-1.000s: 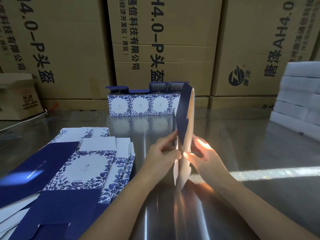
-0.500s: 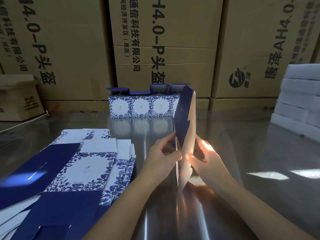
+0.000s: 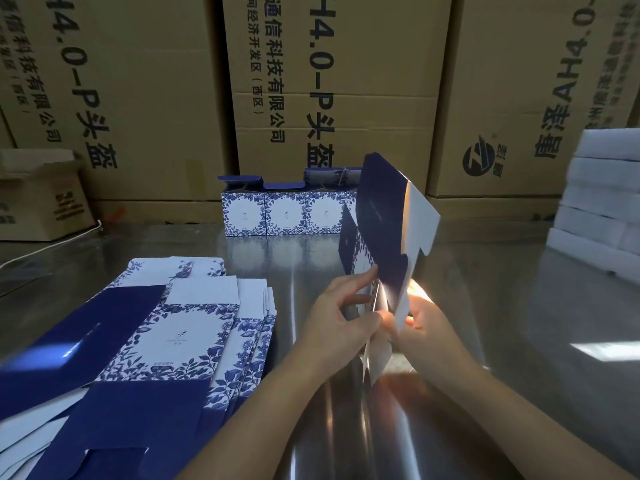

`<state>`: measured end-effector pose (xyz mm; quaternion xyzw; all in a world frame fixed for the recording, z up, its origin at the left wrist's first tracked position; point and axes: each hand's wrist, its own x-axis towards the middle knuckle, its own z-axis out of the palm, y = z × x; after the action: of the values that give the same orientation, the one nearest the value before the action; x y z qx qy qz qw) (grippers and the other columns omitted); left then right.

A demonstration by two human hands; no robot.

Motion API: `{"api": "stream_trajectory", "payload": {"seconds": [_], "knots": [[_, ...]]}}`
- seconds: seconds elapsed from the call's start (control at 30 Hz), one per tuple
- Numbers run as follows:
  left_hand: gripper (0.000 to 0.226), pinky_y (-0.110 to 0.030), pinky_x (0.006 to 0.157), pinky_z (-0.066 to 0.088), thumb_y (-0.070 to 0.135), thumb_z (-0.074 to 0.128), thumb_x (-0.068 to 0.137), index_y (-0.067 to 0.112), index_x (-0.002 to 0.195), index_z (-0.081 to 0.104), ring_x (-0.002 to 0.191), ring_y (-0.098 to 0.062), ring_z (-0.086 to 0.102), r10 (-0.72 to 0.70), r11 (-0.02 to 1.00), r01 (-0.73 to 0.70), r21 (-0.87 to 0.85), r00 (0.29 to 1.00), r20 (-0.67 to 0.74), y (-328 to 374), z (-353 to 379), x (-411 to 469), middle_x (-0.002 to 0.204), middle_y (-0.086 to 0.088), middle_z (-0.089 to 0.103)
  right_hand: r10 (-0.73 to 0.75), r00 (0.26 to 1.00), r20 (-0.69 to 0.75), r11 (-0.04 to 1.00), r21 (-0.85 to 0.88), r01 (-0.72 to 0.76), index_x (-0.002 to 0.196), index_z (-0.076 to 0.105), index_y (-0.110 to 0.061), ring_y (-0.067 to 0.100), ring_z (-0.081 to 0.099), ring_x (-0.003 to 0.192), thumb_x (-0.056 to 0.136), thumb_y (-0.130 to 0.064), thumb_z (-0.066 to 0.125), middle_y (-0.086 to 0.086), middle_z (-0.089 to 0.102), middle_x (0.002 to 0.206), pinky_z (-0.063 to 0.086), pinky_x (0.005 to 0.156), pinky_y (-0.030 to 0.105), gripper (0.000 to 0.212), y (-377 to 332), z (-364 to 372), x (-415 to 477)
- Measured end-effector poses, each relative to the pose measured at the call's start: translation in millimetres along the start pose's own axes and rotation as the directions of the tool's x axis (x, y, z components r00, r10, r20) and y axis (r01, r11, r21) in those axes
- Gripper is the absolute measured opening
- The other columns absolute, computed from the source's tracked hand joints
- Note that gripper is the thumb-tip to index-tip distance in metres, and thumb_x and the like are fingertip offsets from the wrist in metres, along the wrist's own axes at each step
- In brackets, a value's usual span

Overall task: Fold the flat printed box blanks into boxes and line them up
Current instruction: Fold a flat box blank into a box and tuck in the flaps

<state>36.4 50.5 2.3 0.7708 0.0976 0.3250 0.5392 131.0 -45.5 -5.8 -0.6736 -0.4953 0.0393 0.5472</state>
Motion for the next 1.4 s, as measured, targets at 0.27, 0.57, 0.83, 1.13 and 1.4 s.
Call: {"api": "stream_trajectory", "payload": {"seconds": [0.27, 0.57, 0.83, 1.13, 1.4], "knots": [[0.062, -0.020, 0.076, 0.054, -0.008, 0.061, 0.080, 0.032, 0.127, 0.055, 0.118, -0.006, 0.053, 0.054, 0.998, -0.053, -0.046, 0.998, 0.027, 2.8, -2.5, -1.3, 0.129, 0.003, 0.053, 0.033, 0.999, 0.001, 0.991, 0.127, -0.033, 0.096, 0.069, -0.042, 0.000, 0.064, 0.084, 0.072, -0.025, 0.062, -0.003, 0.067, 0.102, 0.049, 0.065, 0.018, 0.030, 8.8, -4.6, -0.6], [0.070, -0.007, 0.067, 0.048, 0.002, 0.068, 0.077, 0.048, 0.126, 0.047, 0.116, 0.009, 0.049, -0.021, 0.997, 0.029, -0.075, 0.995, 0.102, -4.9, -4.6, 3.5, 0.130, 0.015, 0.054, 0.014, 1.000, 0.017, 0.995, 0.099, -0.015, 0.097, 0.066, -0.046, 0.010, 0.065, 0.097, 0.077, -0.024, 0.058, -0.015, 0.070, 0.098, 0.051, 0.085, 0.037, 0.030, 8.0, -5.8, 2.3], [0.064, -0.002, 0.066, 0.045, -0.002, 0.058, 0.083, 0.049, 0.115, 0.039, 0.085, 0.015, 0.060, -0.117, 0.988, 0.116, -0.106, 0.993, 0.002, -18.3, -12.2, 13.5, 0.090, 0.041, 0.061, 0.137, 0.980, -0.147, 0.991, 0.012, -0.136, 0.146, 0.028, -0.025, 0.019, 0.055, 0.108, 0.079, 0.002, 0.056, 0.005, 0.053, 0.127, 0.048, 0.094, 0.035, 0.077, 25.2, -4.3, 8.3], [0.077, -0.010, 0.059, 0.049, 0.010, 0.083, 0.065, 0.056, 0.102, 0.034, 0.084, 0.007, 0.066, -0.236, 0.898, 0.283, -0.337, 0.956, 0.176, -23.8, -27.1, 14.7, 0.093, 0.025, 0.069, 0.286, 0.957, -0.040, 0.910, 0.324, -0.258, 0.103, 0.053, -0.064, 0.007, 0.066, 0.076, 0.084, 0.014, 0.053, -0.013, 0.068, 0.101, 0.053, 0.060, 0.018, 0.079, 25.4, -16.5, 13.7], [0.081, -0.053, 0.081, 0.054, 0.078, 0.049, 0.064, 0.018, 0.114, 0.069, 0.105, -0.033, 0.065, -0.292, 0.513, 0.360, -0.779, 0.927, 0.236, -18.9, -48.7, 20.3, 0.118, -0.014, 0.066, 0.356, 0.924, -0.139, 0.774, 0.598, -0.208, 0.122, 0.059, -0.019, 0.011, 0.063, 0.066, 0.082, 0.014, 0.055, 0.002, 0.059, 0.084, 0.052, 0.058, 0.020, 0.052, 25.0, -29.4, 15.3]]}}
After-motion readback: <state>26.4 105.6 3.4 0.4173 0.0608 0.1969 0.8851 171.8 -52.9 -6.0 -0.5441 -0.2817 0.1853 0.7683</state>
